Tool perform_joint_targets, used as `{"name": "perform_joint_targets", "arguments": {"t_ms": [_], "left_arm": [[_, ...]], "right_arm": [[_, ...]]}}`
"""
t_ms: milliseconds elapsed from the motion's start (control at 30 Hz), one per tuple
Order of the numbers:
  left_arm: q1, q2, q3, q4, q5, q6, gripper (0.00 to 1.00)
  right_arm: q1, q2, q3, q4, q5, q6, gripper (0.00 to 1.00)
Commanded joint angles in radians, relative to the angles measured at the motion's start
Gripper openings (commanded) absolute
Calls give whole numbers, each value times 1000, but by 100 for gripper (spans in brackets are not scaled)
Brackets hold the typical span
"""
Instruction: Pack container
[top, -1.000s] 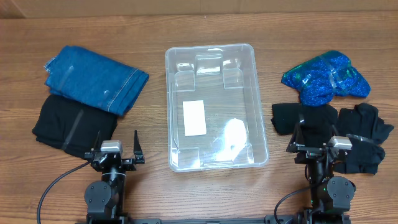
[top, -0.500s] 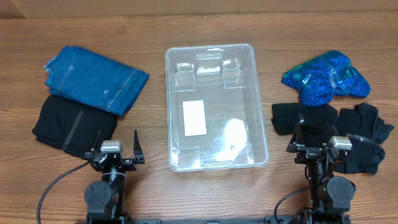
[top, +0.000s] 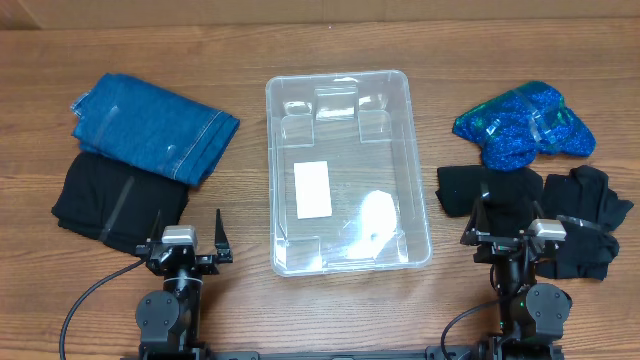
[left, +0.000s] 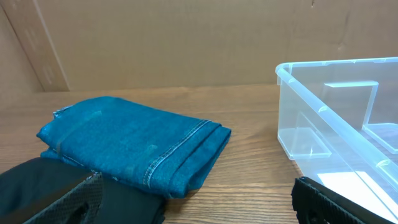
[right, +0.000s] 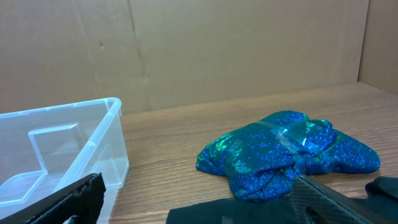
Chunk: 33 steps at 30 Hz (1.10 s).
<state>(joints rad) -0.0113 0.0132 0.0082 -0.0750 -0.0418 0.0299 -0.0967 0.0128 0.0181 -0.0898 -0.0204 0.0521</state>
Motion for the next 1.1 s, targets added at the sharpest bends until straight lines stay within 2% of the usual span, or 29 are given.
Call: {"name": "perform_joint_targets", "arguments": {"t_ms": [0, 133, 300, 400, 500, 733, 867, 967, 1067], "left_arm": [[7, -9, -3, 5, 17, 0, 100], [7, -9, 46, -58, 89, -106, 100], [7, 7, 229, -214, 89, -113, 100], [7, 83, 391, -310, 79, -113, 100], [7, 230, 594, -482, 52, -112, 100], [7, 590, 970, -710, 61, -112, 100], [7, 807, 1186, -851, 194, -42, 100], [7, 948, 1349, -986, 305, 29, 100], [7, 1051, 1499, -1102, 311, 37, 100]], "right_arm": [[2, -9, -10, 7, -7, 74, 100], [2, -9, 29, -39, -11, 159, 100], [2, 16, 139, -115, -7, 158, 100], [2, 113, 273, -206, -7, 158, 100], [2, 292, 477, -354, -7, 158, 100], [2, 761, 893, -594, -7, 149, 100], [2, 1055, 1115, -733, -8, 97, 100], [-1, 1198, 1209, -772, 5, 72, 100], [-58, 1300, 1233, -724, -27, 72, 100]]}}
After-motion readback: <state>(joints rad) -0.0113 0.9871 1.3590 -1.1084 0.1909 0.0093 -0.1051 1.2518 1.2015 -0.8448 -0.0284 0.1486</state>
